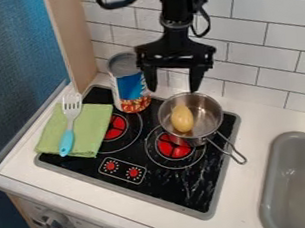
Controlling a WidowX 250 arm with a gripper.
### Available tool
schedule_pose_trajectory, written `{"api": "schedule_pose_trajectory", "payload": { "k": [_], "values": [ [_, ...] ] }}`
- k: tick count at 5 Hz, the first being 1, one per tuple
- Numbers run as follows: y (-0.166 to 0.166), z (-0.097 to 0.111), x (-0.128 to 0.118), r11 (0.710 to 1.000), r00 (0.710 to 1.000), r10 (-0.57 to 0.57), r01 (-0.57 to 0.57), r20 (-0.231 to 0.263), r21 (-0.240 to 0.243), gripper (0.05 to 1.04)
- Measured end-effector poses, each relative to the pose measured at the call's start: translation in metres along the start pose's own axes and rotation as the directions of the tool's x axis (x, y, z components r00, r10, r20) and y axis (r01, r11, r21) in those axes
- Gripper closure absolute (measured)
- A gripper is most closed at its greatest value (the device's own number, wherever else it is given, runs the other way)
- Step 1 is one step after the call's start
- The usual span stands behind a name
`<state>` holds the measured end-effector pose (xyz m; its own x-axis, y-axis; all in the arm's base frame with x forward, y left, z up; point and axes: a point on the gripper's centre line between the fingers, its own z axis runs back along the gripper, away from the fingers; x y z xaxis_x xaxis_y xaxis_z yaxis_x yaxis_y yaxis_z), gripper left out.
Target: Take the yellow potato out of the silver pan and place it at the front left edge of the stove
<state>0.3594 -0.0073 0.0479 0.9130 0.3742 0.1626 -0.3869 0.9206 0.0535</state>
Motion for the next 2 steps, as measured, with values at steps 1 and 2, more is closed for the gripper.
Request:
{"api": "schedule_pose_trajectory", "payload": {
  "k": [1, 2],
  "values": [
    [-0.001, -0.016, 0.002, 0.999, 1.0, 0.032, -0.032, 0.001, 0.028, 0.083],
    [-0.011, -0.028, -0.001, 0.999, 1.0, 0.02, -0.02, -0.002, 0.05, 0.083]
  ]
}}
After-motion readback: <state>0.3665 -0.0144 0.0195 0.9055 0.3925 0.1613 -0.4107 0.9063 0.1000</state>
